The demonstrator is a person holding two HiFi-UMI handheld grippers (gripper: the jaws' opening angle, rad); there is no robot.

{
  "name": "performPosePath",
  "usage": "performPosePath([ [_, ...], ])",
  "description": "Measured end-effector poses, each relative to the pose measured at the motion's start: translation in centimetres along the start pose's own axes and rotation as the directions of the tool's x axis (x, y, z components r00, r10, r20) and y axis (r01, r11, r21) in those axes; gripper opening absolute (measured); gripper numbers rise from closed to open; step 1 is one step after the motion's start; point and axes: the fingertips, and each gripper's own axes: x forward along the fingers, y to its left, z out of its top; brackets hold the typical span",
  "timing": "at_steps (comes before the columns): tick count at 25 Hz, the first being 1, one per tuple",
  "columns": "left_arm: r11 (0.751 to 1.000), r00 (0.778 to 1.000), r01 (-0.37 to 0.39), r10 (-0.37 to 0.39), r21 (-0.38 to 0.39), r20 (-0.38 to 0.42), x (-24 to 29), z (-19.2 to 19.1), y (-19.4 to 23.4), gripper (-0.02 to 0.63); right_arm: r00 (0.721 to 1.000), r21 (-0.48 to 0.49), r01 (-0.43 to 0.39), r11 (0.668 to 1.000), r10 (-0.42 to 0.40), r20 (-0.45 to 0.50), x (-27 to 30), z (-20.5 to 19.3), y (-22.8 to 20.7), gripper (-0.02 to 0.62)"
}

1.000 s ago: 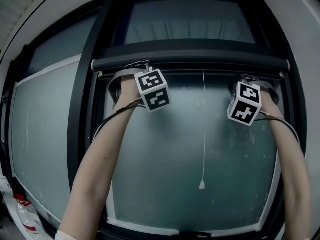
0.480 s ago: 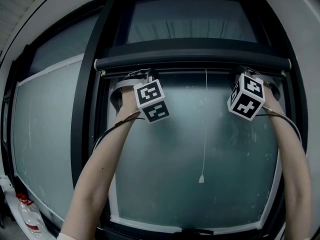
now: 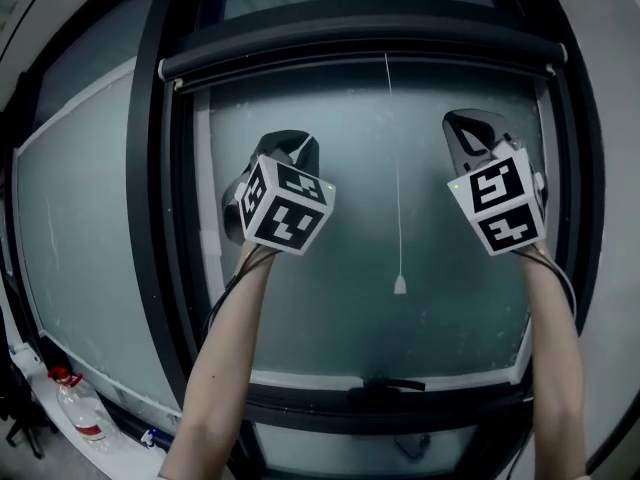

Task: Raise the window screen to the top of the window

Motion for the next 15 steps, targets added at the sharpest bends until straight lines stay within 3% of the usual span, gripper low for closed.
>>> performPosePath([
  [5, 0.968, 0.999, 0.051, -0.054, -0.246, -0.004, -5.8, -3.8, -6.3, 0.021, 1.000, 0.284, -0.002, 0.959, -0.004, 0.022, -7.9, -3.4, 4.3, 0.005],
  [11, 0.873, 0.986, 0.122, -0.163, -0.472, -0.047, -14.3, -11.5, -17.7, 0.007, 0.997, 0.521, -0.029, 0.853, 0.064, -0.050, -19.0, -9.5, 13.6, 0.005],
  [15, 0.845, 0.981, 0.069, -0.155, -0.531, -0.119, -20.0, -16.9, -24.7, 0.006, 0.982, 0.656, -0.021, 0.754, 0.139, -0.129, -25.4, -13.6, 21.5, 0.005],
])
